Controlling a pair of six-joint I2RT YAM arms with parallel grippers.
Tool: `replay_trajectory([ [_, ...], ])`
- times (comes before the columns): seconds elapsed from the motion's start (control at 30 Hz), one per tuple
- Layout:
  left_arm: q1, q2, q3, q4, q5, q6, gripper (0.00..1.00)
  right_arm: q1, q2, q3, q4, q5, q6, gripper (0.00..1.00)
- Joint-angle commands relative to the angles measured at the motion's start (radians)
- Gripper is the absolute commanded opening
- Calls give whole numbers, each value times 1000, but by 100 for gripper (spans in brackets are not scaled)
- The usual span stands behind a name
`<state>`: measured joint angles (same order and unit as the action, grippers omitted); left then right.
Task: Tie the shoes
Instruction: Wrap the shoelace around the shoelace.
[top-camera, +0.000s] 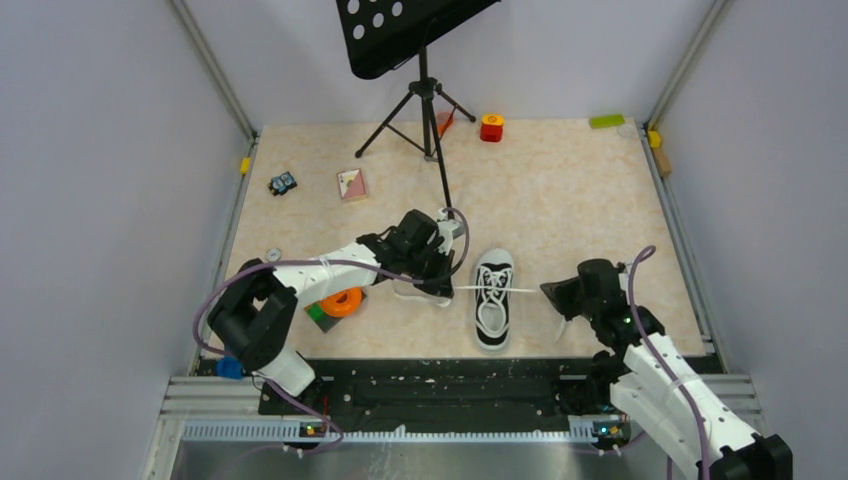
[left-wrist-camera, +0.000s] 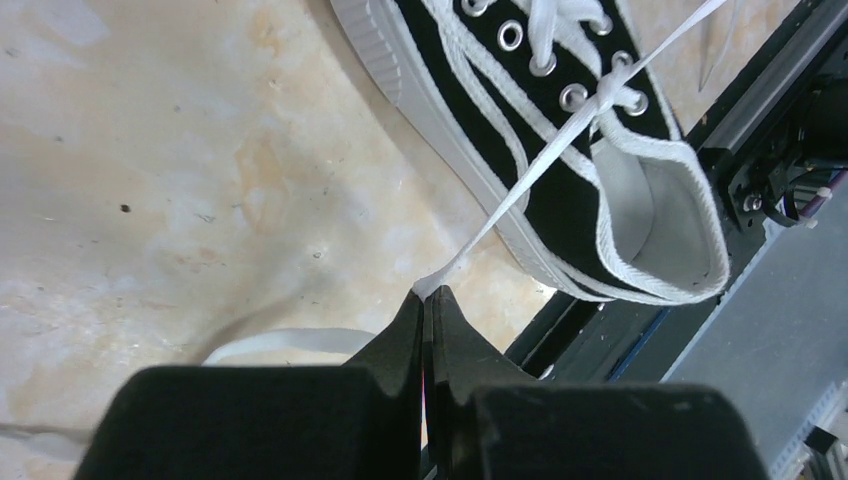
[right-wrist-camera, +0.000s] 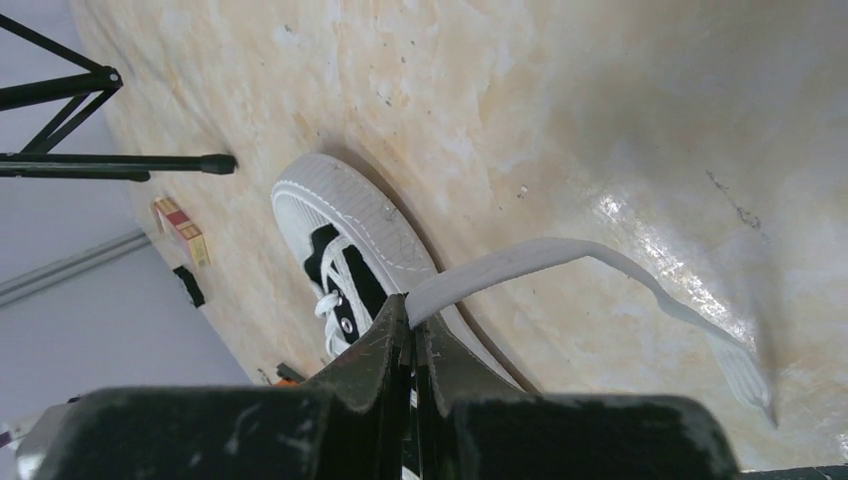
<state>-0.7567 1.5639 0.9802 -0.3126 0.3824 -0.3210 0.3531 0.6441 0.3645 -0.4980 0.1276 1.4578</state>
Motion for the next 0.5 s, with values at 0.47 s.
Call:
replay_trajectory([
  [0.47,13,9,-21,14,-6,-14,0,-34,-31,-39,-40,71,-34,0],
])
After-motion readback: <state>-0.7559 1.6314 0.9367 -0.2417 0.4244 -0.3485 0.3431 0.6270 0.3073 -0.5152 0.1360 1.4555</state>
